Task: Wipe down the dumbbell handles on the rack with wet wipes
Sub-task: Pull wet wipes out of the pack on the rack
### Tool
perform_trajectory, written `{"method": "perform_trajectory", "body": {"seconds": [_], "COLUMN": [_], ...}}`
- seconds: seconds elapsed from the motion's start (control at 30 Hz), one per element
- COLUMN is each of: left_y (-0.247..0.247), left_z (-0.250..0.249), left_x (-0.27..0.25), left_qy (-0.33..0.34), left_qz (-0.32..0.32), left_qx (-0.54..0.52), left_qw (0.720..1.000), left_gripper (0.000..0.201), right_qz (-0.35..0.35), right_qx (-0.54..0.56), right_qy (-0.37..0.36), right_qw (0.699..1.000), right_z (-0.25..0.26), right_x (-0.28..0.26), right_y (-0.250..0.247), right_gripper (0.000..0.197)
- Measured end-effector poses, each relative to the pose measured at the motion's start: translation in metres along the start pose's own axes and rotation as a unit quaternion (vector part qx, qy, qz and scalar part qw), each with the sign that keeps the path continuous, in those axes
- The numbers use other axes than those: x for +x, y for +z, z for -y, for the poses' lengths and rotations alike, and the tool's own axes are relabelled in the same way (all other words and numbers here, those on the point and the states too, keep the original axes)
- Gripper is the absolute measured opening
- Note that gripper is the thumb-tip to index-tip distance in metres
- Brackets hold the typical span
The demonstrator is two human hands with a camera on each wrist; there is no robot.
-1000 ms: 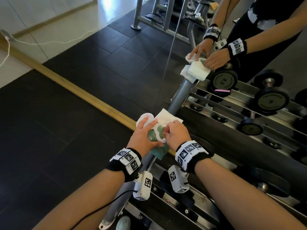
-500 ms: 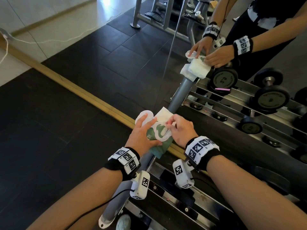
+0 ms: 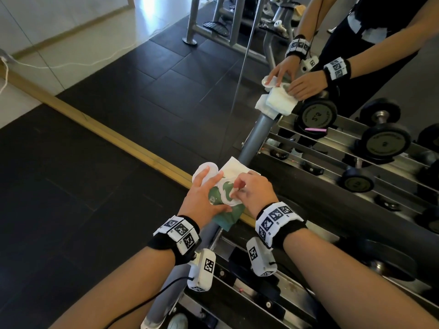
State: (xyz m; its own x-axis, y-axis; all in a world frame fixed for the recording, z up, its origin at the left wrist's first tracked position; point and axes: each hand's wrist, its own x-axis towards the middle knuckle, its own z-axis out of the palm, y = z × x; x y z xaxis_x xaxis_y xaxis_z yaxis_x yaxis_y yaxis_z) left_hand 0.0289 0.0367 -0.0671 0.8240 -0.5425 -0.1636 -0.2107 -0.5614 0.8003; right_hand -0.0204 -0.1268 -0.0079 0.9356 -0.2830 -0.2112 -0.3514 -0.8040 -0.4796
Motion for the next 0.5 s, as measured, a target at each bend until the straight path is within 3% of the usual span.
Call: {"method": "perform_trajectory", "body": {"seconds": [0.23, 0.5], "left_y": [-0.0004, 0.0026], "left_z": [-0.0005, -0.0049], "left_x": [-0.0006, -0.0060], "left_qy": [0.007, 0.021], "left_qz": [-0.001, -0.003], "left_qx": [0.004, -0.016], "left_qw": [1.000, 1.000], "left_gripper": [0.095, 0.093], "right_qz": [-0.002, 0.007], "right_qx": [-0.010, -0.066], "right_qy": [-0.013, -0.044], "right_qw": [1.000, 0.997], "right_z": [-0.0014, -0.0042], "right_x": [0.0054, 0.0047], "right_y": [0.0028, 0.0009], "right_gripper": [0.004, 0.008]}}
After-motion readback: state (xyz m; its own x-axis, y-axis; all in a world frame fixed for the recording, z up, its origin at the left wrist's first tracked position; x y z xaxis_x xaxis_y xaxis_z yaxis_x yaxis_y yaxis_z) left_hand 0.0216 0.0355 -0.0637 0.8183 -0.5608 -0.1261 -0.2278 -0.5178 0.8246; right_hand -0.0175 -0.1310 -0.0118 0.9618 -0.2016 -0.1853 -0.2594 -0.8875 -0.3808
